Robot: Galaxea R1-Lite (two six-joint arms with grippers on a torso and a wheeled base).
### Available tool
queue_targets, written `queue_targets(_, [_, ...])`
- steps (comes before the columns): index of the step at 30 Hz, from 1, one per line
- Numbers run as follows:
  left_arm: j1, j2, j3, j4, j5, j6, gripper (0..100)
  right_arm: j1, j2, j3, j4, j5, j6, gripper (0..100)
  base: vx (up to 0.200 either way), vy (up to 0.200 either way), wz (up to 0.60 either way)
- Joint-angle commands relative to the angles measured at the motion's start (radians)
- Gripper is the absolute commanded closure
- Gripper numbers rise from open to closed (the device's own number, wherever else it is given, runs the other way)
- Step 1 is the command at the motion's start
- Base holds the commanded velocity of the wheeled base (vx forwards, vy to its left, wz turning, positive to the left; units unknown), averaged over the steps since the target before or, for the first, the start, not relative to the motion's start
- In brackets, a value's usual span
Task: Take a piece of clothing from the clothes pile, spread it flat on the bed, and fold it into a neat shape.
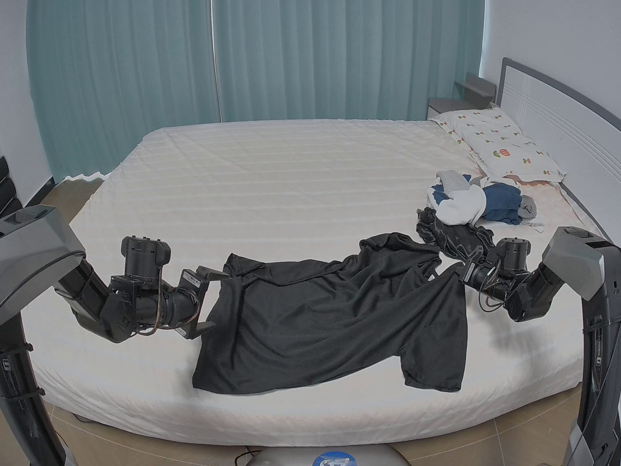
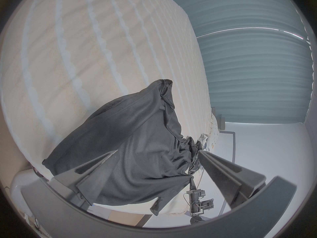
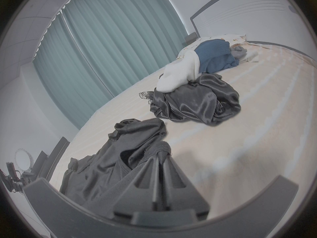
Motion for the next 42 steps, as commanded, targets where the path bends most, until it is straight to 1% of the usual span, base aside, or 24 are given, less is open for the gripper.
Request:
queue_targets(1, [-0.001,0.004,0.002,-0.001,0.016,0.002,0,0.005,0.024,-0.019,-0.001,0.003,-0.007,0,0.0,0.0,0.0])
queue_targets(3, [-0.001,0.002,0.002,0.0,0.03,0.011,0,0.007,0.034,-0.007,-0.018,0.003,-0.007,0,0.0,0.0,0.0])
queue_targets(5, [-0.003,0.002,0.011,0.002,0.044,0.056,0,0.004,0.027,0.022,-0.024,0.003,-0.007,0,0.0,0.0,0.0])
queue_targets(6, [-0.003,0.004,0.014,0.002,0.045,0.063,0,0.002,0.025,0.028,-0.024,0.003,-0.007,0,0.0,0.0,0.0])
queue_targets(8, [-0.007,0.002,0.05,0.0,0.052,0.139,0,-0.008,-0.012,0.068,-0.024,0.004,-0.007,0,0.0,0.0,0.0])
queue_targets(9, [-0.007,0.002,0.051,0.002,0.053,0.145,0,-0.01,-0.013,0.071,-0.024,0.004,-0.007,0,0.0,0.0,0.0])
queue_targets(10, [-0.009,0.001,0.069,0.006,0.053,0.189,0,-0.021,-0.044,0.114,-0.026,0.006,0.001,0,0.0,0.0,0.0])
queue_targets(13, [-0.009,-0.004,0.1,0.011,0.055,0.24,0,-0.022,-0.107,0.198,-0.03,0.009,0.007,0,0.0,0.0,0.0])
queue_targets(16, [-0.013,-0.007,0.128,0.011,0.058,0.3,0,-0.015,-0.167,0.318,-0.056,0.015,0.009,0,0.0,0.0,0.0])
queue_targets(19, [-0.017,-0.005,0.131,0.011,0.072,0.314,0,0.004,-0.211,0.445,-0.112,0.015,0.039,0,0.0,0.0,0.0])
queue_targets(21, [-0.024,-0.001,0.132,0.013,0.078,0.314,0,0.033,-0.234,0.53,-0.151,0.013,0.078,0,0.0,0.0,0.0])
queue_targets(22, [-0.024,-0.001,0.132,0.013,0.078,0.314,0,0.035,-0.236,0.536,-0.153,0.013,0.081,0,0.0,0.0,0.0])
queue_targets(23, [-0.03,0.002,0.135,0.011,0.079,0.314,0,0.053,-0.249,0.605,-0.178,0.013,0.094,0,0.0,0.0,0.0])
queue_targets(26, [-0.03,0.002,0.134,0.011,0.084,0.314,0,0.091,-0.254,0.715,-0.237,0.016,0.102,0,0.0,0.0,0.0])
queue_targets(27, [-0.03,0.002,0.134,0.011,0.084,0.314,0,0.094,-0.253,0.726,-0.243,0.016,0.102,0,0.0,0.0,0.0])
queue_targets(28, [-0.03,0.002,0.135,0.013,0.084,0.314,0,0.116,-0.245,0.775,-0.285,0.018,0.102,0,0.0,0.0,0.0])
queue_targets(31, [-0.033,0.002,0.137,0.014,0.084,0.315,0,0.151,-0.228,0.837,-0.329,0.021,0.107,0,0.0,0.0,0.0])
queue_targets(33, [-0.037,0.002,0.138,0.014,0.087,0.315,0,0.174,-0.223,0.855,-0.345,0.021,0.125,0,0.0,0.0,0.0])
queue_targets(39, [-0.037,0.004,0.138,0.056,0.11,0.349,0,0.183,-0.211,0.872,-0.343,0.019,0.136,0,0.0,0.0,0.0])
queue_targets(40, [-0.037,0.007,0.137,0.065,0.13,0.367,0,0.183,-0.203,0.887,-0.346,0.019,0.136,0,0.0,0.0,0.0])
queue_targets(42, [-0.037,0.011,0.135,0.062,0.136,0.367,0,0.185,-0.2,0.896,-0.346,0.018,0.136,0,0.0,0.0,0.0])
